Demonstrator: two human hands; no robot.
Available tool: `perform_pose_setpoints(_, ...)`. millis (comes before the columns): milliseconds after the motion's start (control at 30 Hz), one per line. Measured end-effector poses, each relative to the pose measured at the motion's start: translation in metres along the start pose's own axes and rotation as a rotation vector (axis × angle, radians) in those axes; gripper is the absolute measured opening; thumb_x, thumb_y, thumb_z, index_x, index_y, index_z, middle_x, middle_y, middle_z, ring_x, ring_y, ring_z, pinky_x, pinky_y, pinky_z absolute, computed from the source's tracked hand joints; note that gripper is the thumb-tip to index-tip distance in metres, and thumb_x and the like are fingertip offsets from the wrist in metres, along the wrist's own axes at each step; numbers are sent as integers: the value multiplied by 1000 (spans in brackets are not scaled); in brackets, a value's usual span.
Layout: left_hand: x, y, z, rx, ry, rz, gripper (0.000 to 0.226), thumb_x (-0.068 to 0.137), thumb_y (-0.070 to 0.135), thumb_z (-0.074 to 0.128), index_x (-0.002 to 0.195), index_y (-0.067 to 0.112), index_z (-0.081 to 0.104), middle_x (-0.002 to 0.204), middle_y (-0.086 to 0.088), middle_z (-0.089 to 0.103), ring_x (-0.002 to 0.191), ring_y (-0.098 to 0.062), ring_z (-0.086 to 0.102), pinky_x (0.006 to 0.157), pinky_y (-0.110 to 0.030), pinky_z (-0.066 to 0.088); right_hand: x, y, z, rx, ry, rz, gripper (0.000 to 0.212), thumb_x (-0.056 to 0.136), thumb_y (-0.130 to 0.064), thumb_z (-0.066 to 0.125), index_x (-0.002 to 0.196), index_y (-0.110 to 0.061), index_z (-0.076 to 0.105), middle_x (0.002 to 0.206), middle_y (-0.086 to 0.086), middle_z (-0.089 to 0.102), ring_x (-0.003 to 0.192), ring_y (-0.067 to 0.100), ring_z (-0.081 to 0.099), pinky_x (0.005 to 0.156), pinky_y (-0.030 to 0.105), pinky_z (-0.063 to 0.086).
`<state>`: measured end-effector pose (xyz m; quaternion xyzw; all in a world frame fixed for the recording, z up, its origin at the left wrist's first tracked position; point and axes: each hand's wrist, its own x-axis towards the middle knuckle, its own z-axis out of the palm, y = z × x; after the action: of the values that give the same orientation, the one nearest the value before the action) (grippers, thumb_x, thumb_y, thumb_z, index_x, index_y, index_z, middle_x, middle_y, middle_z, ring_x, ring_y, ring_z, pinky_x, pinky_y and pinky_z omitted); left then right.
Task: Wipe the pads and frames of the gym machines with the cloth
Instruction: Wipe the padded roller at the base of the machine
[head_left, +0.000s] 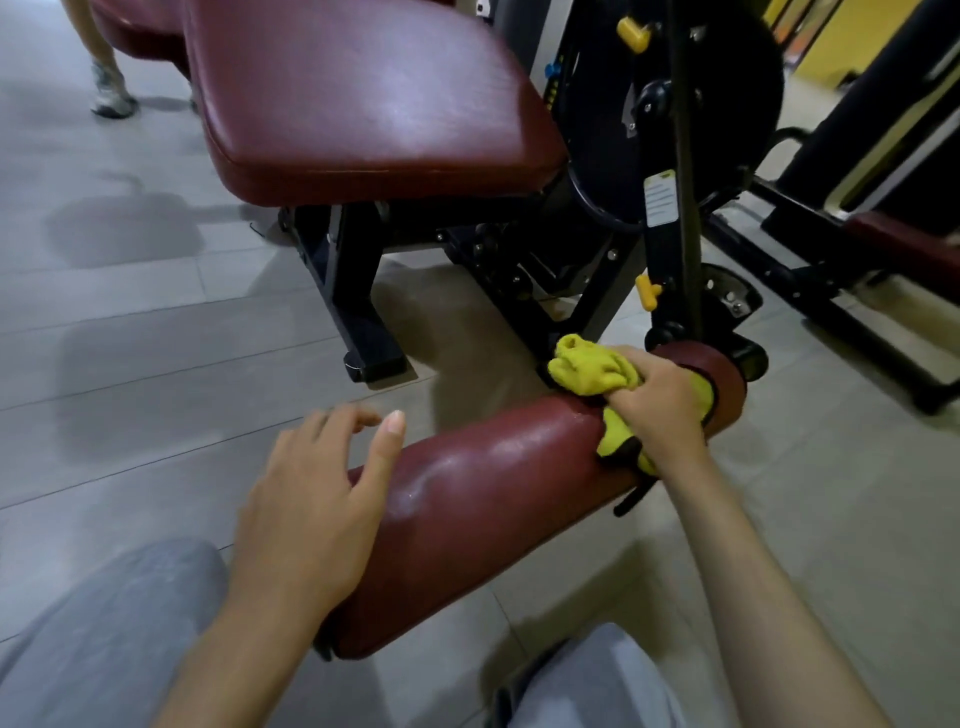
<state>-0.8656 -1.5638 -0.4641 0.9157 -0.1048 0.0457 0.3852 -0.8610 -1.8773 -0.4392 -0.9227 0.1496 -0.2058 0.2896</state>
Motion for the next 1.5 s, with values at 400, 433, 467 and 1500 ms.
perform_pose_setpoints(400,-3,3,0,7,19,-15,46,100,72,26,106,39,57,108,18,53,105,-8,46,85,-35,36,-36,-13,18,193,19,-80,34,79,-37,60,108,-29,78,110,-17,74,106,9,68,88,29,51)
perform_pose_setpoints(433,-4,3,0,32,21,-11,49,98,73,25,107,38,58,109,18,51,105,-7,44,87,-35,35,-33,-6,19,183,63,-67,36,80,-35,59,110,-27,78,109,-16,74,106,10,69,89,29,51)
perform_pose_setpoints(467,-4,3,-1,45,22,-14,52,96,74,23,108,39,59,109,18,50,105,-6,41,89,-34,33,-26,4,18,169,106,-31,38,79,-32,57,110,-25,77,106,-14,74,104,14,69,89,30,51)
perform_pose_setpoints(1500,-16,7,0,87,27,-40,49,101,65,27,117,33,60,114,8,60,107,-15,46,85,-42,38,70,64,-24,-292,319,259,27,91,-31,46,84,-17,67,81,7,67,79,36,61,68,39,49)
